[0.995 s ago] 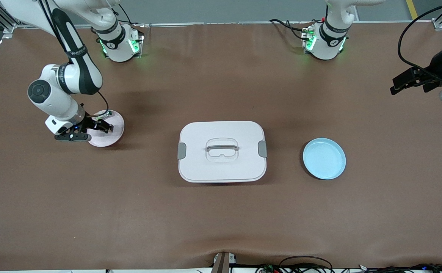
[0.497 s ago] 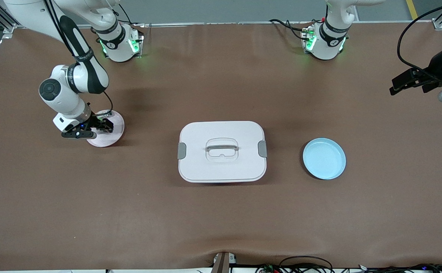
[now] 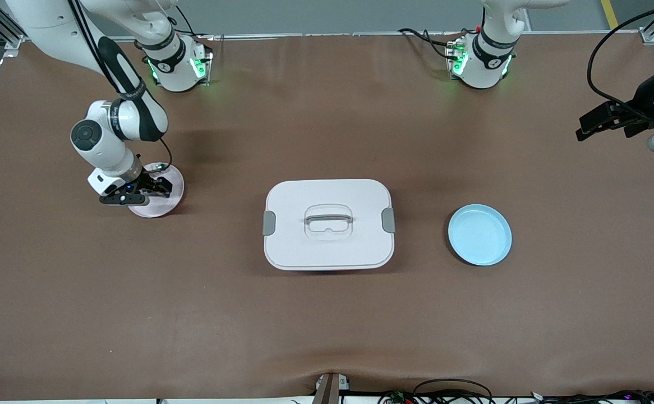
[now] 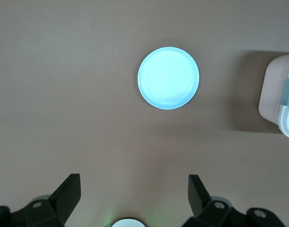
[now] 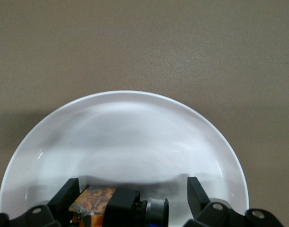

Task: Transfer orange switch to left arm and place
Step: 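Close the right gripper on the orange switch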

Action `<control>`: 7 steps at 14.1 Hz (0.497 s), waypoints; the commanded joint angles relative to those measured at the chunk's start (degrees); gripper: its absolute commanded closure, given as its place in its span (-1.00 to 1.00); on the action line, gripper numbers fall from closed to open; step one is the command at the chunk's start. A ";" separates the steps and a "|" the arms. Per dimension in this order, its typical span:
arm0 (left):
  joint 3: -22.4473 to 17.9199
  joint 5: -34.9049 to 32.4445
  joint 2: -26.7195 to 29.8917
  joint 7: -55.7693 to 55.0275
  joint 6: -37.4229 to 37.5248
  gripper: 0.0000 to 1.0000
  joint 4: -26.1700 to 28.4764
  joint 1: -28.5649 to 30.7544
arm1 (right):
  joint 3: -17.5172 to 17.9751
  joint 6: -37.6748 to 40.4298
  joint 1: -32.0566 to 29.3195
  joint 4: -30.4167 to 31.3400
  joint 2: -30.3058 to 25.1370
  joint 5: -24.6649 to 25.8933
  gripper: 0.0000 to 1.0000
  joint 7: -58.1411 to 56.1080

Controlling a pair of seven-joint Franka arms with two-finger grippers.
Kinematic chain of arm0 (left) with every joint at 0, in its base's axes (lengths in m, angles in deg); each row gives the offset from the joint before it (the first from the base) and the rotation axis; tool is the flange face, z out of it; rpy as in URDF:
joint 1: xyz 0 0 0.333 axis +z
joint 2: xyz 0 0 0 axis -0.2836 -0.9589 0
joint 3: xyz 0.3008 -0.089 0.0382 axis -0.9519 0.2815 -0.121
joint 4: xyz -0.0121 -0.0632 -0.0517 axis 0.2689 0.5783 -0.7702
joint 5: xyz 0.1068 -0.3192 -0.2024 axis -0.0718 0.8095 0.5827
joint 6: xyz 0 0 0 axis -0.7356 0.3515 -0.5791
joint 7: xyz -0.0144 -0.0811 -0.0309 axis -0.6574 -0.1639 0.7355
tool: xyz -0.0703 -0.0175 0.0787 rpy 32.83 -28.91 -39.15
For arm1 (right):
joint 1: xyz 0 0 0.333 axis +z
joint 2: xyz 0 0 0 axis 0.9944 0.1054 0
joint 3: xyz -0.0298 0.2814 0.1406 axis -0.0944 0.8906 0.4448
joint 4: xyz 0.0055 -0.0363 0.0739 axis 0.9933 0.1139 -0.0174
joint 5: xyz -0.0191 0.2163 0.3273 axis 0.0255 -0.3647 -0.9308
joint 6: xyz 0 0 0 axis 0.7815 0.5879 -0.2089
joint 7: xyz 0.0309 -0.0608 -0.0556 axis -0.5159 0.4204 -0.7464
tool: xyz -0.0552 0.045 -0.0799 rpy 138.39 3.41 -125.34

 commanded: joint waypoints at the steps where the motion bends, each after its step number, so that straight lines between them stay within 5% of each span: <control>1: 0.09 0.82 -0.11 0.76 0.92 -1.00 -0.13 0.09 | -0.07 -0.51 0.03 0.81 -0.39 0.64 -1.00 1.12; 7: 0.18 0.91 -0.11 0.68 0.83 -1.00 -0.48 -0.09 | 0.01 2.20 0.38 2.13 -1.70 0.55 -1.00 2.35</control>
